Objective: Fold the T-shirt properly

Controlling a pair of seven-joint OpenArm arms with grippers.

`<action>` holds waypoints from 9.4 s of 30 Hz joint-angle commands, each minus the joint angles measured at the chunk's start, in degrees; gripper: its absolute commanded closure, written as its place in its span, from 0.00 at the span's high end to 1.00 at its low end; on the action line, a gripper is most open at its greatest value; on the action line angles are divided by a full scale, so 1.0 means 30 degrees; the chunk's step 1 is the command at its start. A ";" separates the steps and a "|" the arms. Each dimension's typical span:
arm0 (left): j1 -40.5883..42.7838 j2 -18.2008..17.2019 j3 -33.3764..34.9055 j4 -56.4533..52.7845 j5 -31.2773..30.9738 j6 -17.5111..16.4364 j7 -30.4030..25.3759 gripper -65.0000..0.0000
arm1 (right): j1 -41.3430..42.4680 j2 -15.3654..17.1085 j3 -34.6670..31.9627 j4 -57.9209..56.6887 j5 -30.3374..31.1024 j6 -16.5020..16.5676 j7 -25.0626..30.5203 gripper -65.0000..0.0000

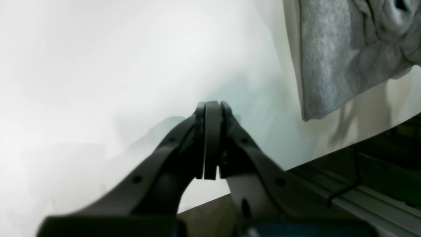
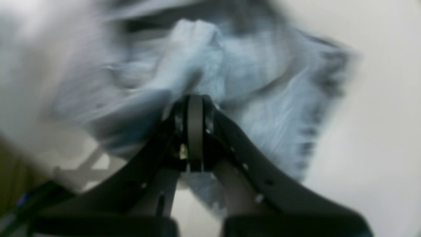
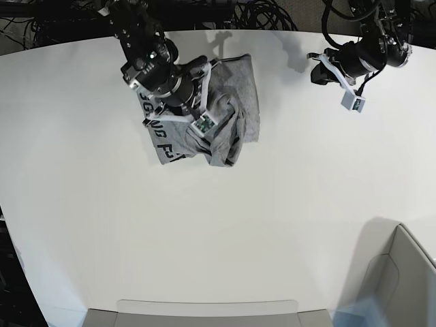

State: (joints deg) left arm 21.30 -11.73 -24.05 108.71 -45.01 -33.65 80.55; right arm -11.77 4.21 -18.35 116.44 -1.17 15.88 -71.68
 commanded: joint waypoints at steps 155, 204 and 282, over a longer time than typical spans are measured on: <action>-0.7320 0.3455 1.6384 -0.2374 0.8426 0.0037 -0.6236 0.00 | -0.1337 0.2510 1.5420 -0.2258 0.3481 0.1989 0.3131 0.00; -1.0338 0.1931 0.7798 -0.6653 0.8426 0.0330 -0.7232 0.00 | -0.2685 0.2480 1.5420 -0.2111 0.3481 0.2018 0.3161 0.00; 1.1288 0.0934 0.1820 -1.1810 1.1884 -0.1370 -2.5899 0.00 | -1.6311 -0.3498 1.5157 -0.8763 0.3452 0.2048 2.0567 0.00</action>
State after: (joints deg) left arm 54.59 -8.60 -18.46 72.36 -8.86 -37.54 3.81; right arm -59.79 -6.24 26.96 89.23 8.91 21.67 -10.20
